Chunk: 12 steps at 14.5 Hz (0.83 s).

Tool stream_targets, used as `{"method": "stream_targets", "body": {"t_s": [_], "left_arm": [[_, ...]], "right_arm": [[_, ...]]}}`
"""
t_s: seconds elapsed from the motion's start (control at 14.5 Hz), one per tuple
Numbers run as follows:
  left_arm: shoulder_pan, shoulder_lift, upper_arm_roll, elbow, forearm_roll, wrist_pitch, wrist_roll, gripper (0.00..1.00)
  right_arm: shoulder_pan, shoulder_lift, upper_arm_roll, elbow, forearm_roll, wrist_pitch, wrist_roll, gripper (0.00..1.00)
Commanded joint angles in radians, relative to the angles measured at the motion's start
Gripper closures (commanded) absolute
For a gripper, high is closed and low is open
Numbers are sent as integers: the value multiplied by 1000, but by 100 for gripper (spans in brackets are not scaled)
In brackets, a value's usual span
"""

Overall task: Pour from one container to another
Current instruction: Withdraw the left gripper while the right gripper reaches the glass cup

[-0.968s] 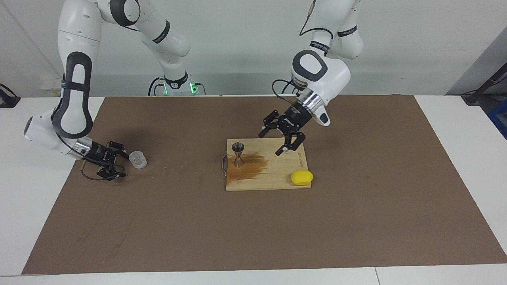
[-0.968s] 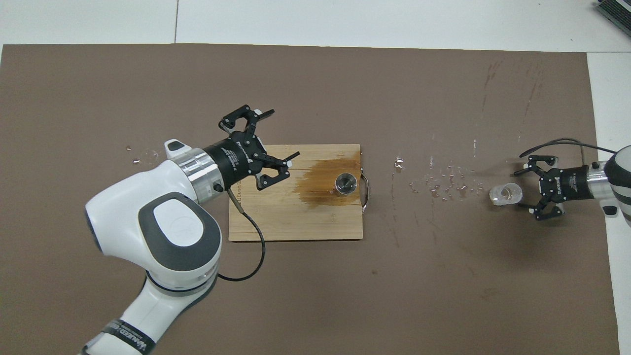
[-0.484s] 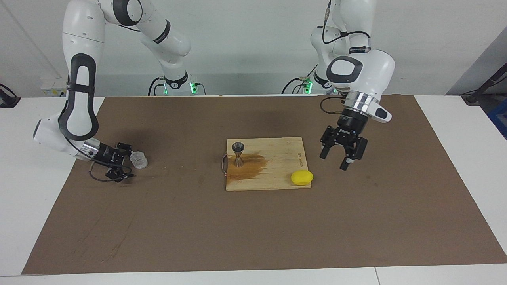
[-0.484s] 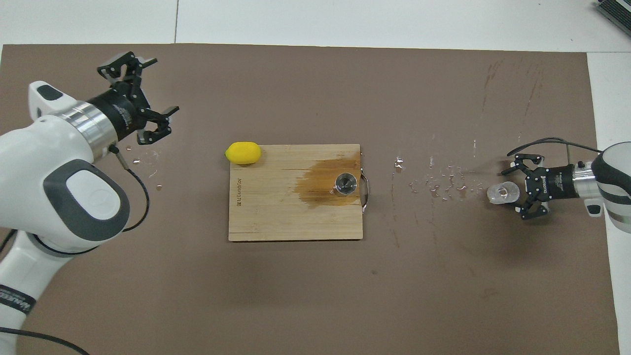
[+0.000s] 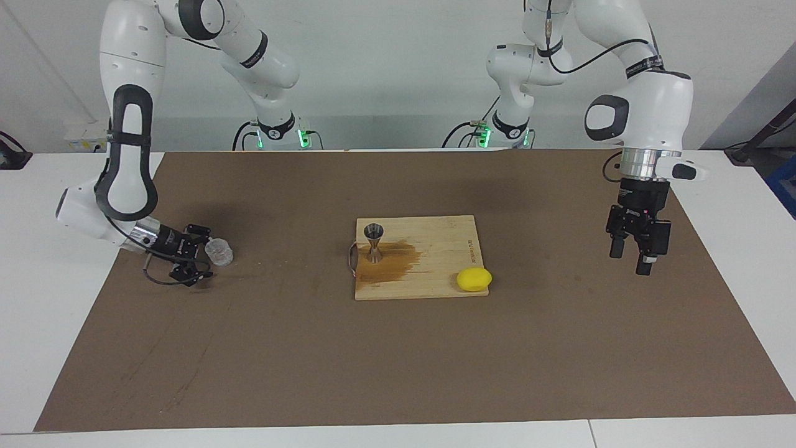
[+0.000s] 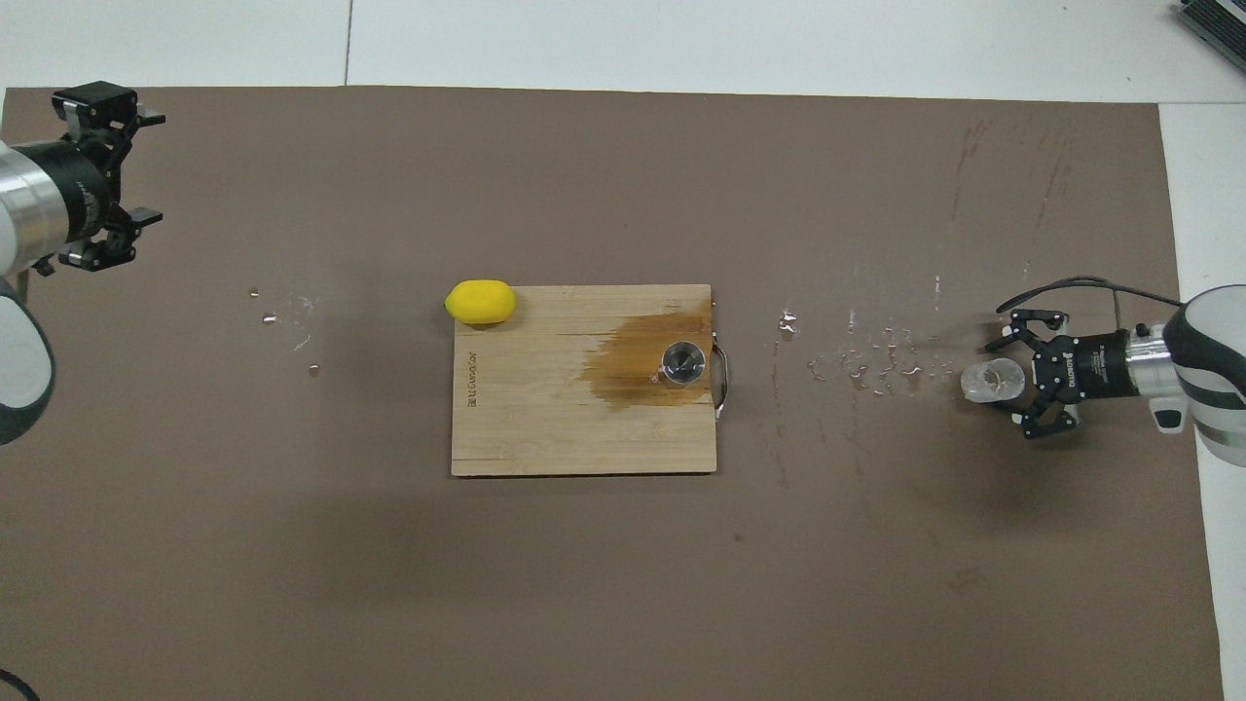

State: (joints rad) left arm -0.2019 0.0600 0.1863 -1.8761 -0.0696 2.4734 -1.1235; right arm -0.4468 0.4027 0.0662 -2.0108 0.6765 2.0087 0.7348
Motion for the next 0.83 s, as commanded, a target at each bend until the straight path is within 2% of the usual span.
{"method": "stream_targets", "body": {"t_s": [0.0, 0.14, 0.21, 0.35, 0.41, 0.48, 0.55, 0.69, 0.76], "left_arm": [[64, 15, -21, 84, 14, -200, 301, 0], [65, 12, -13, 106, 11, -282, 471, 0], [65, 11, -10, 110, 13, -322, 544, 0], [64, 1, -10, 123, 20, -430, 782, 0], [64, -5, -10, 135, 20, -495, 892, 0], [64, -11, -10, 152, 22, -567, 974, 0], [67, -14, -13, 175, 24, -640, 1035, 0], [90, -41, -34, 187, 30, -770, 1143, 0], [140, -58, -95, 189, 31, -828, 1172, 0]], "right_arm": [[2, -47, 6, -86, 48, 16, -49, 13], [2, -51, 4, -100, 49, 22, -49, 13], [0, -51, 4, -100, 49, 21, -40, 18], [0, -51, 6, -95, 51, 16, -37, 47], [0, -51, 6, -92, 52, 15, -32, 68], [0, -51, 7, -88, 52, 12, -19, 95], [0, -59, 10, -88, 52, 7, 0, 100], [2, -79, 21, -74, 64, 8, 40, 100], [7, -85, 29, -68, 66, 8, 63, 100]]}}
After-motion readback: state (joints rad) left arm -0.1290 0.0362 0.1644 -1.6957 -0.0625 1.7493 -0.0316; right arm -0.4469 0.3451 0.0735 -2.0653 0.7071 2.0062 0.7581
